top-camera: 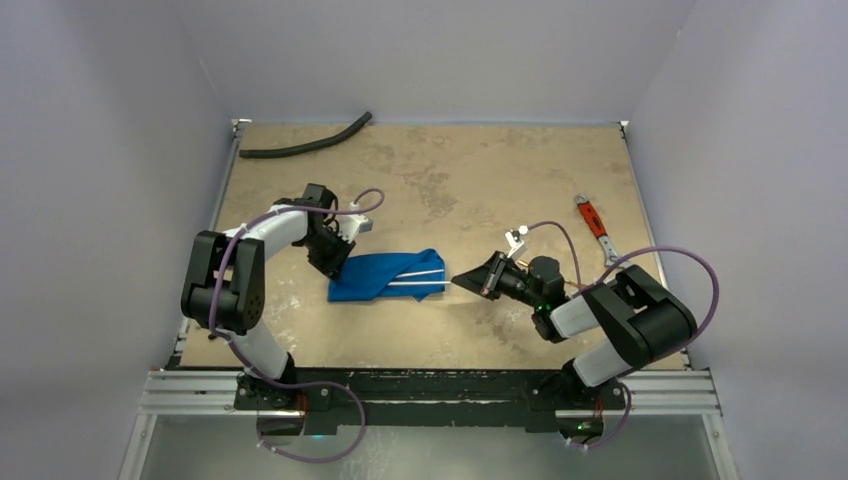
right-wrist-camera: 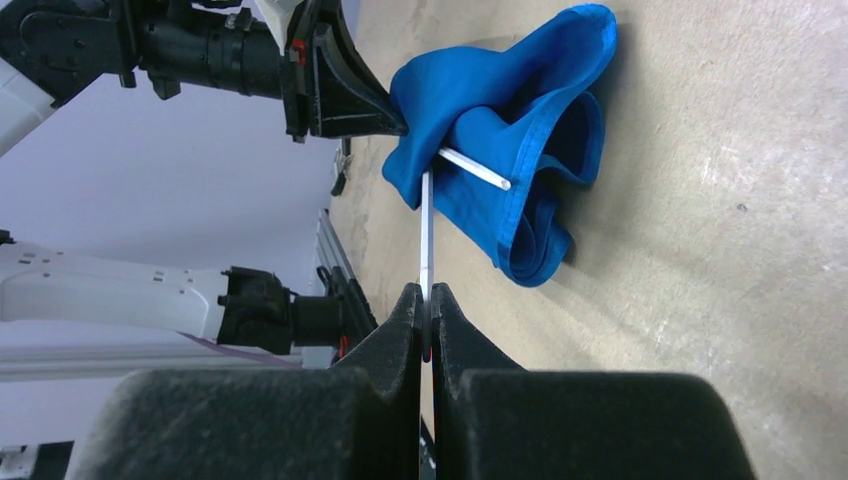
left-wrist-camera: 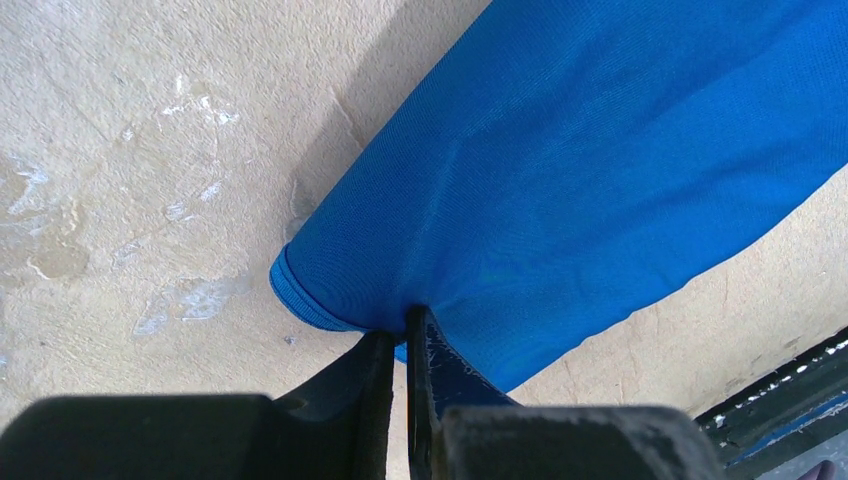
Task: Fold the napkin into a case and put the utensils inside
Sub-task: Insert the utensils into the folded napkin.
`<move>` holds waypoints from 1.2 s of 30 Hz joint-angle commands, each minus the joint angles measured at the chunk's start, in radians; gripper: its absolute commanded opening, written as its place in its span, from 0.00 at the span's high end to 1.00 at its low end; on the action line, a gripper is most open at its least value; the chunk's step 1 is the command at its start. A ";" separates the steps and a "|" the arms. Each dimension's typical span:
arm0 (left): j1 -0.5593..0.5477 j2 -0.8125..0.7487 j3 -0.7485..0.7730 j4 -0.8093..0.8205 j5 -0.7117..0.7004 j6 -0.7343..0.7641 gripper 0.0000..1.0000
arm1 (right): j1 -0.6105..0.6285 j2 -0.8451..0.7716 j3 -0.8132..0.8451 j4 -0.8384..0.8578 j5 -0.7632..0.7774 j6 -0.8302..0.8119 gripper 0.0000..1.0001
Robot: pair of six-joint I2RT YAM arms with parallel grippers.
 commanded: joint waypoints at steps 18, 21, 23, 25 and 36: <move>-0.001 0.014 0.027 -0.032 0.031 0.033 0.95 | 0.155 0.284 0.111 0.312 0.186 0.036 1.00; -0.001 0.011 0.029 -0.037 0.035 0.033 0.96 | 0.159 0.291 0.123 0.292 0.188 0.030 1.00; -0.001 0.011 0.029 -0.037 0.038 0.033 0.96 | 0.161 0.281 0.133 0.261 0.192 0.020 0.98; -0.001 0.011 0.030 -0.037 0.041 0.033 0.96 | 0.166 0.266 0.148 0.198 0.198 0.004 0.94; -0.001 0.000 0.031 -0.042 0.041 0.040 0.98 | 0.185 0.165 0.236 -0.139 0.238 -0.068 0.52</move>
